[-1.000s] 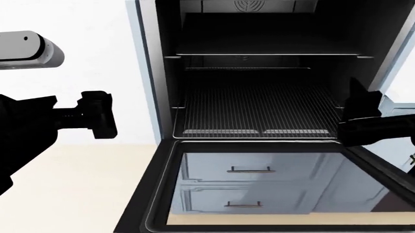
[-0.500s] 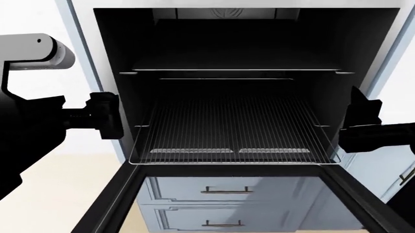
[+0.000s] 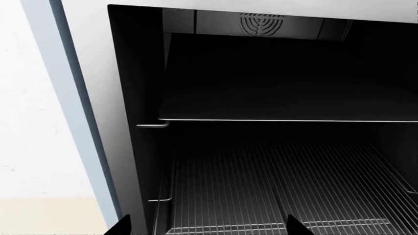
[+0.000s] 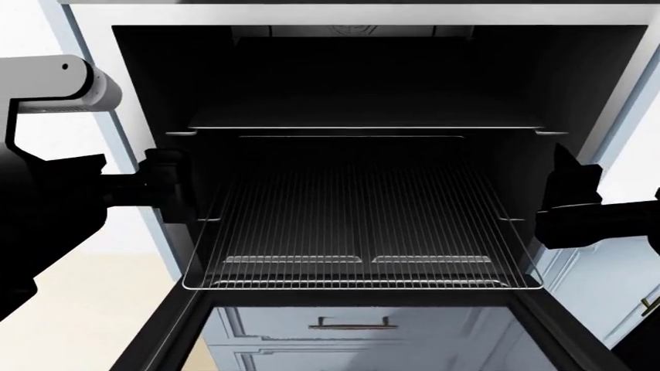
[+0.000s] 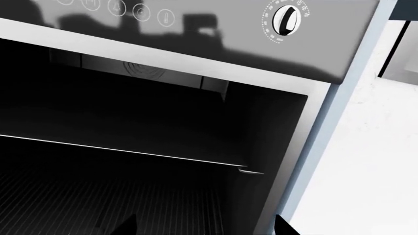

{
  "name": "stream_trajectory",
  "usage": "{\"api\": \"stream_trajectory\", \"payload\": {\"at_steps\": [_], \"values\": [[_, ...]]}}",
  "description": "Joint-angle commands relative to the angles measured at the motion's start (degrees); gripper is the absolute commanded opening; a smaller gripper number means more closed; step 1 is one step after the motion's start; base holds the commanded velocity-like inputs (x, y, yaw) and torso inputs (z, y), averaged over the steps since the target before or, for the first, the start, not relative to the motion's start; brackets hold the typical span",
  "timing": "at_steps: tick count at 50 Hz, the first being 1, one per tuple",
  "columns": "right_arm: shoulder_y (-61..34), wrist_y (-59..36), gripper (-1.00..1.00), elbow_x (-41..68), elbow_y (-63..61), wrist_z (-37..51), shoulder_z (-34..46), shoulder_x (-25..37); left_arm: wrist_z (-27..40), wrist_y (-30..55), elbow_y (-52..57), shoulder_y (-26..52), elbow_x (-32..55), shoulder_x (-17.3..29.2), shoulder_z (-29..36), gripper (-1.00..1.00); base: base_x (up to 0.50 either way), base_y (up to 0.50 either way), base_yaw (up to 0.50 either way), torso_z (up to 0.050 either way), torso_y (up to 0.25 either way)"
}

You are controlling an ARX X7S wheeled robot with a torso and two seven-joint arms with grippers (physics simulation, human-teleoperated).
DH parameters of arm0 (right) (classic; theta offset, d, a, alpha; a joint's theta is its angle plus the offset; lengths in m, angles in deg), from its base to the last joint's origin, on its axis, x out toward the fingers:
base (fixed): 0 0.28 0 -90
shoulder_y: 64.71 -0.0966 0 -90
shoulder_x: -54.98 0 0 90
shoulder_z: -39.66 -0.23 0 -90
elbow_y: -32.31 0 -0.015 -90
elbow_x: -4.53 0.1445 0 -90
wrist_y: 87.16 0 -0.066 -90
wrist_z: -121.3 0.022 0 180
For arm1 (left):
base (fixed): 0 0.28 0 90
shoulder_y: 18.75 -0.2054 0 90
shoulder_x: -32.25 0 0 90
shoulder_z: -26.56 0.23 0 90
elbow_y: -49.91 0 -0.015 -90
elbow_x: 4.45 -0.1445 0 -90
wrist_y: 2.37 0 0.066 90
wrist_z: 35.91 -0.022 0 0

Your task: Fully slide the bottom oven rack out.

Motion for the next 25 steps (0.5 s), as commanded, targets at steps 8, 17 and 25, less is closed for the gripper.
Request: {"api": "stream_trajectory", "payload": {"at_steps": [8, 17, 25], "values": [[-16.54, -0.72, 1.0, 11.61, 7.25, 5.62, 12.39, 1.28, 4.86, -1.71, -1.5, 7.04, 9.24, 2.1, 7.37, 1.0, 0.0, 0.0, 0.0, 0.0, 0.0], [-34.04, -1.74, 1.0, 21.57, 15.87, 9.66, 26.59, 1.9, 8.32, -2.03, -6.0, 18.31, 17.99, 2.55, 16.66, 1.0, 0.0, 0.0, 0.0, 0.0, -0.057], [-44.12, -2.91, 1.0, 24.26, 20.2, 9.33, 34.05, 3.02, 8.16, -0.86, -9.63, 24.62, 20.29, 3.35, 21.63, 1.0, 0.0, 0.0, 0.0, 0.0, -0.206]]}}
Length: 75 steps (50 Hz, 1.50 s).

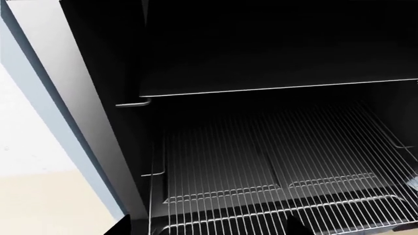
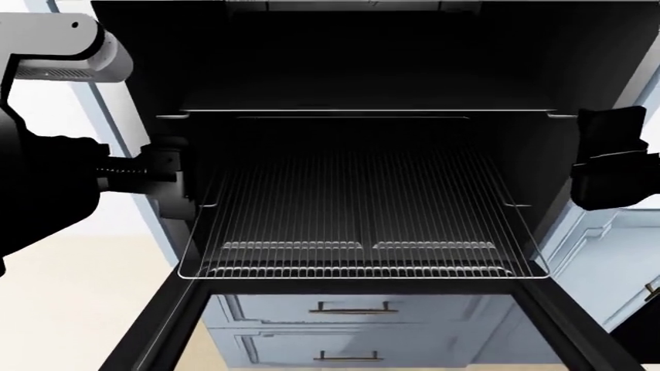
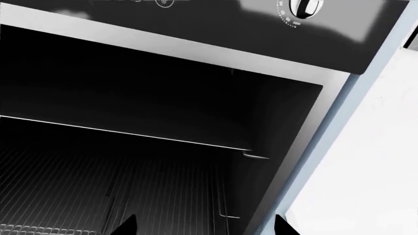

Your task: Fully slide the bottom oven rack out.

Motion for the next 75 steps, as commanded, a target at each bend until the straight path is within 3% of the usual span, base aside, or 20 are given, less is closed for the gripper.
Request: {"api": "stream_trajectory", "payload": {"at_steps": [1, 17, 39, 61, 67, 75], "values": [[-14.82, -1.28, 1.0, 6.16, 6.95, 1.17, 11.44, 1.41, 1.45, 0.58, -4.48, 9.46, 5.72, 0.9, 8.01, 1.0, 0.0, 0.0, 0.0, 0.0, -0.207], [-21.34, -1.93, 1.0, 8.15, 11.14, -0.25, 17.65, 2.32, 0.45, 0.44, -6.77, 15.46, 10.44, 0.84, 16.75, 1.0, 0.0, 0.0, 0.0, 0.0, -0.211], [-17.67, 2.84, 1.0, 7.75, 3.58, -4.8, 17.4, 9.06, -1.4, -5.27, -1.03, 15.58, 11.68, 6.12, 16.6, 1.0, 0.0, 0.0, 0.0, 0.0, -0.215], [-17.04, 3.87, 1.0, 7.44, 1.4, -5.78, 17.86, 9.9, -3.96, -9.6, 3.9, 13.07, 11.36, 9.79, 16.2, 1.0, 0.0, 0.0, 0.0, 0.0, -0.2], [-17.29, 3.98, 1.0, 7.29, 1.98, -5.51, 18.42, 8.51, -4.83, -10.68, 4.2, 12.26, 10.54, 9.73, 16.23, 1.0, 0.0, 0.0, 0.0, 0.0, 0.0], [-16.98, 3.62, 1.0, 5.28, 4.02, -6.32, 19.35, 5.43, -6.5, -11.72, 2.89, 10.74, 7.47, 6.18, 17.47, 1.0, 0.0, 0.0, 0.0, 0.0, 0.0]]}}
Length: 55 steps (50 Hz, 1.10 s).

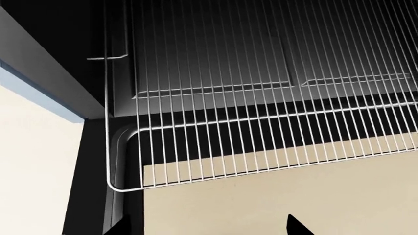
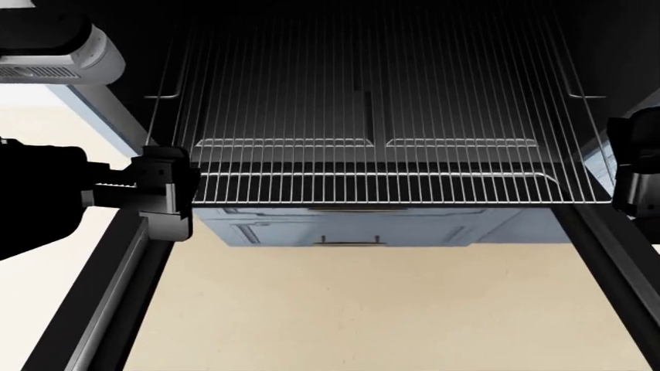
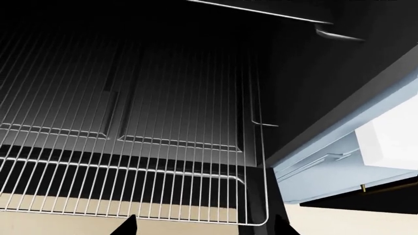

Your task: Fully slide the bottom oven rack out.

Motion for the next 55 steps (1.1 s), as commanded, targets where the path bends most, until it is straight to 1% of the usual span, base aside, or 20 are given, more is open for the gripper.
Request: {"api": "stream_trajectory", "payload": {"at_steps": [1, 10, 17, 23, 32, 36, 44, 55], "values": [[0.65, 0.09, 1.0, -1.95, 1.42, -1.0, 0.97, -2.6, -1.93, -1.58, -0.7, -1.71, -2.94, -2.84, 1.21, 1.0, 0.0, 0.0, 0.0, 0.0, 0.0], [5.35, 1.05, 1.0, -7.96, 4.01, -5.55, 1.73, -4.9, -5.51, -0.79, -4.86, -4.42, -8.32, -8.4, 3.69, 1.0, 0.0, 0.0, 0.0, 0.0, 0.0], [9.13, 2.14, 1.0, -11.88, 5.77, -8.45, 3.01, -7.61, -9.85, 0.79, -9.36, -6.13, -13.22, -11.27, 4.56, 1.0, 0.0, 0.0, 0.0, 0.0, 0.0], [12.9, 4.15, 1.0, -17.45, 8.15, -11.91, 3.51, -10.6, -14.64, 1.85, -15.04, -5.86, -19.95, -15.04, 4.73, 1.0, 0.0, 0.0, 0.0, 0.0, 0.0], [16.55, 5.93, 1.0, -25.55, 13.25, -16.1, 4.97, -15.83, -24.03, 2.59, -26.01, -3.52, -33.75, -21.44, 6.0, 1.0, 0.0, 0.0, 0.0, 0.0, 0.0], [17.44, 6.34, 1.0, -28.49, 15.31, -17.61, 5.62, -17.71, -27.26, 2.28, -29.6, -2.74, -38.18, -23.67, 6.9, 1.0, 0.0, 0.0, 0.0, 0.0, 0.0], [18.21, 6.98, 1.0, -34.67, 18.83, -21.46, 6.19, -20.12, -33.39, 1.12, -35.64, -1.6, -45.06, -26.67, 8.35, 1.0, 0.0, 0.0, 0.0, 0.0, 0.0], [18.45, 7.02, 1.0, -41.52, 21.94, -26.11, 7.44, -22.89, -35.04, -0.22, -37.38, -2.98, -47.77, -28.21, 9.55, 1.0, 0.0, 0.0, 0.0, 0.0, 0.0]]}}
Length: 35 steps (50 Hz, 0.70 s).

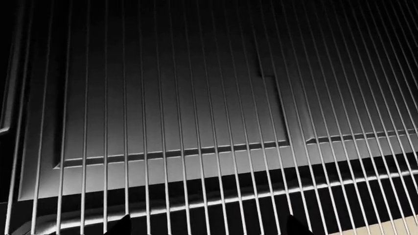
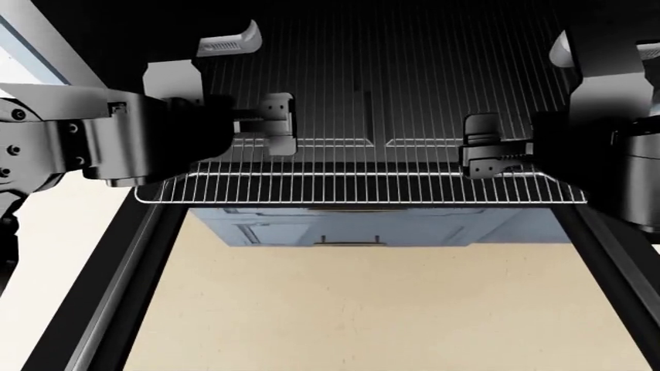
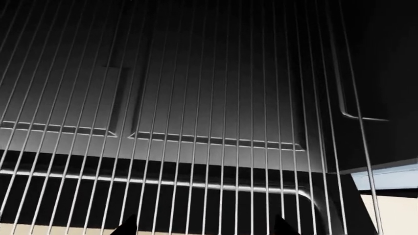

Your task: Fully slide the bottom oven rack out.

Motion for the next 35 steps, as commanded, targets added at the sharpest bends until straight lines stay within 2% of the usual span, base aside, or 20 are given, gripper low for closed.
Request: {"api": "stream_trajectory", "payload": {"at_steps": [1, 23, 35], "values": [[1.14, 0.71, 1.0, -7.55, 4.07, -4.82, 1.32, -3.38, -4.18, -1.15, -4.37, -0.63, -5.49, -2.79, 1.57, 1.0, 0.0, 0.0, 0.0, 0.0, 0.0], [3.09, 3.92, 1.0, -18.98, 11.92, -11.57, 4.67, -9.16, -9.57, -3.91, -9.69, -3.85, -12.2, -6.31, 5.1, 1.0, 0.0, 0.0, 0.0, 0.0, -0.003], [5.18, 4.21, 1.0, -18.91, 11.68, -11.54, 5.38, -9.28, -9.22, -3.7, -10.05, -5.14, -12.28, -6.12, 5.8, 1.0, 0.0, 0.0, 0.0, 0.0, -0.009]]}}
